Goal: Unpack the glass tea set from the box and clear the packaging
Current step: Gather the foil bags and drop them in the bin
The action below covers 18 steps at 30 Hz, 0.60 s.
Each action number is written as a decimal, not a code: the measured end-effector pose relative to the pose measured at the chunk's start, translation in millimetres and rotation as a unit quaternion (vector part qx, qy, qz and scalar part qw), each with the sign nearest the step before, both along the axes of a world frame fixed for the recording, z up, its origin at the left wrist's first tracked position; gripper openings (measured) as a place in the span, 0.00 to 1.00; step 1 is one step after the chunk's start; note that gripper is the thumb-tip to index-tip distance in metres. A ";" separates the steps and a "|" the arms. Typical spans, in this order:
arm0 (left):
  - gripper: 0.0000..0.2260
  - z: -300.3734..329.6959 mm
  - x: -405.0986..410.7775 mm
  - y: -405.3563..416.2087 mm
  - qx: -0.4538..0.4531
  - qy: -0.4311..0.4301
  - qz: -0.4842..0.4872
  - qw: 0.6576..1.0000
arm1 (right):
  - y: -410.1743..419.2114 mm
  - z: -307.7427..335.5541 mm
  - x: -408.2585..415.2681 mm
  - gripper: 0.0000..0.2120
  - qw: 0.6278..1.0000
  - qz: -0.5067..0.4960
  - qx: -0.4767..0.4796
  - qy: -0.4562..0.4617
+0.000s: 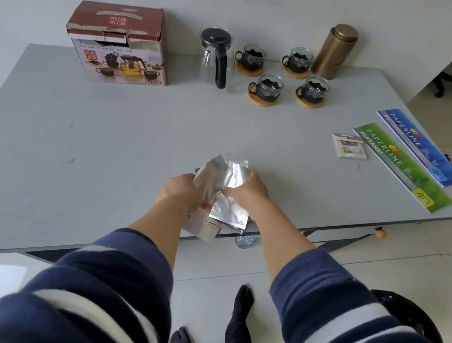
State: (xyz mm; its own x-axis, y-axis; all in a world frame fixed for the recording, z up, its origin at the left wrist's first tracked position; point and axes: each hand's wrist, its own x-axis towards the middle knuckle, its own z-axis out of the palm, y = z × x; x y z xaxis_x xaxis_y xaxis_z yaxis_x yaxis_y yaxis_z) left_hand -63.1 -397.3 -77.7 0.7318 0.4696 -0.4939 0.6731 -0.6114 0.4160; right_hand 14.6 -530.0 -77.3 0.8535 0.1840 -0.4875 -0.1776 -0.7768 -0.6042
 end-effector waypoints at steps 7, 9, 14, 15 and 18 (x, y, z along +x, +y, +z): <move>0.24 2.1 -4.4 -2.8 -0.059 0.011 -0.034 0.998 | -23.0 -6.4 -5.6 0.32 0.982 -0.083 0.112 0.130; 0.26 6.5 -0.4 -5.5 -0.106 -0.008 -0.019 0.994 | -28.9 -2.1 -0.8 0.29 0.976 -0.095 0.139 0.137; 0.27 36.4 28.9 -30.1 -0.162 -0.048 -0.048 0.985 | -66.5 15.5 22.1 0.31 0.957 -0.119 0.239 0.117; 0.27 42.0 36.9 -38.8 -0.171 -0.053 -0.059 0.982 | -77.7 18.4 26.1 0.33 0.953 -0.133 0.250 0.105; 0.28 52.0 60.5 -68.6 -0.181 -0.046 -0.109 0.976 | -118.7 29.6 36.6 0.33 0.942 -0.167 0.269 0.108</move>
